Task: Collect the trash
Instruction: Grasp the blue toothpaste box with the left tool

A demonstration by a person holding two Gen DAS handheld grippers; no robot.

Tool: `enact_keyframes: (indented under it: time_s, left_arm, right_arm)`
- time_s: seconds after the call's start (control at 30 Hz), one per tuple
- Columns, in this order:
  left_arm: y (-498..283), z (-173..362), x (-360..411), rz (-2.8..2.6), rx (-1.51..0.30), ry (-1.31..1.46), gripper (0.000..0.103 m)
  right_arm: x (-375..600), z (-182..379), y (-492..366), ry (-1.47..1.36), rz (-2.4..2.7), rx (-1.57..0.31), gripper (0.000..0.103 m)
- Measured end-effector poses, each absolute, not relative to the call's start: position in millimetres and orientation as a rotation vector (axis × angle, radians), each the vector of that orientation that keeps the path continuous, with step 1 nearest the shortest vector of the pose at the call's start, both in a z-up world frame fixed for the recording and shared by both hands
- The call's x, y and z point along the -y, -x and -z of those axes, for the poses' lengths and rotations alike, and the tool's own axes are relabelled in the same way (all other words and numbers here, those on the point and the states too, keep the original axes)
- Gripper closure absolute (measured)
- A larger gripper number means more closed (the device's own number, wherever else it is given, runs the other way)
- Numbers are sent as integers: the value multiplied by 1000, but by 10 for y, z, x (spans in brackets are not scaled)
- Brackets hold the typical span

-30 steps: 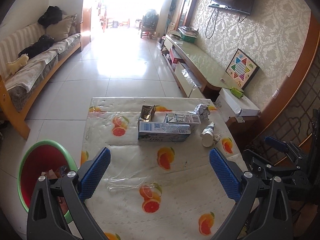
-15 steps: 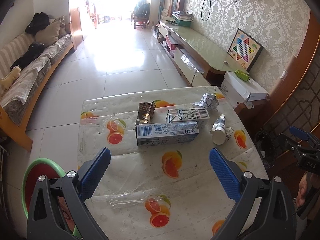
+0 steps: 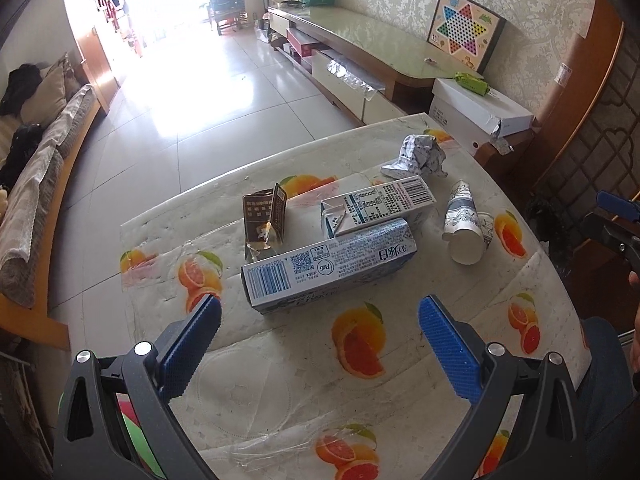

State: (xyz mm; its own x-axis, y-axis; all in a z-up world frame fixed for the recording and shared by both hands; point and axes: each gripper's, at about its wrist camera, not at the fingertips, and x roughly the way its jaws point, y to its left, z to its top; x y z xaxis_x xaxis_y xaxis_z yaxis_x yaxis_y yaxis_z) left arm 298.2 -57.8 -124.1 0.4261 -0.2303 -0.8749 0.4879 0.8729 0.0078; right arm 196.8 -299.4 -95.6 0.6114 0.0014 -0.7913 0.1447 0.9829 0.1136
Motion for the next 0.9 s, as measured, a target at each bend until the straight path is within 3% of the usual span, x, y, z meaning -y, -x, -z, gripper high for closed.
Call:
enact_keyframes:
  time_s: [0.43, 0.9]
  left_arm:
    - [-3249, 1707, 1071, 587, -1081, -509, 9]
    - [-3447, 1966, 1162, 610, -1135, -572, 13]
  right_arm:
    - [3044, 1246, -2244, -201, 84, -970, 6]
    - [3099, 1575, -2416, -219, 80, -1043, 6]
